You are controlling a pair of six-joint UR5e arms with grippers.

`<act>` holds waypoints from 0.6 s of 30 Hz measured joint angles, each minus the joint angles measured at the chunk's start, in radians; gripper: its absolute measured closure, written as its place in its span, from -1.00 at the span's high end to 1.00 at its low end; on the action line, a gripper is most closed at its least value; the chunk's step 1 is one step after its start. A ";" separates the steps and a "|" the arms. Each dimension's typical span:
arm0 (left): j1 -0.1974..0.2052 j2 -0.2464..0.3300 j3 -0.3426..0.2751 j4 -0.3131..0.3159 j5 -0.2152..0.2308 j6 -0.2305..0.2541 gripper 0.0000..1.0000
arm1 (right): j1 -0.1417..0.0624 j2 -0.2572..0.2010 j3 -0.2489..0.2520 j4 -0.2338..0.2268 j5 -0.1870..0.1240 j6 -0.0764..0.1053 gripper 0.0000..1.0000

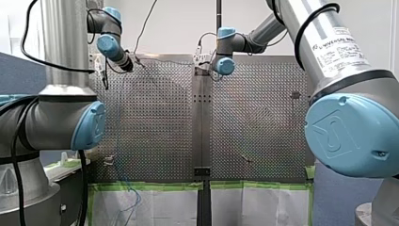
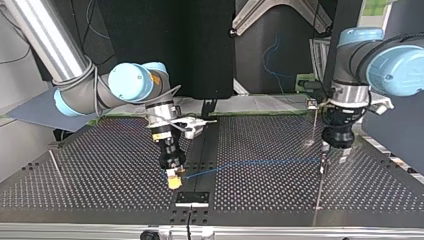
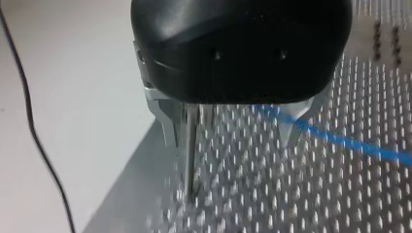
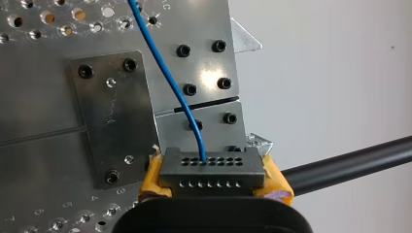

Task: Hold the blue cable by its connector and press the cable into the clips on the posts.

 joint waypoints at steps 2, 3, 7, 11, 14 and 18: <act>-0.010 0.015 0.000 -0.016 0.015 -0.002 1.00 | 0.000 0.000 0.000 0.000 0.000 0.000 -1.00; -0.014 0.023 0.000 -0.023 0.022 -0.003 1.00 | 0.000 0.000 0.000 0.000 0.000 0.000 -1.00; -0.032 0.044 0.000 -0.055 0.041 -0.004 1.00 | 0.000 0.000 0.000 0.002 0.000 0.000 -1.00; -0.046 0.050 0.000 -0.086 0.024 0.011 1.00 | 0.001 0.000 0.000 0.005 0.000 0.000 -1.00; -0.055 0.051 0.000 -0.108 0.004 0.027 1.00 | 0.001 0.000 0.000 0.009 0.000 0.000 -1.00; -0.064 0.059 0.000 -0.123 -0.032 0.053 1.00 | 0.001 0.000 0.000 0.014 0.000 0.000 -1.00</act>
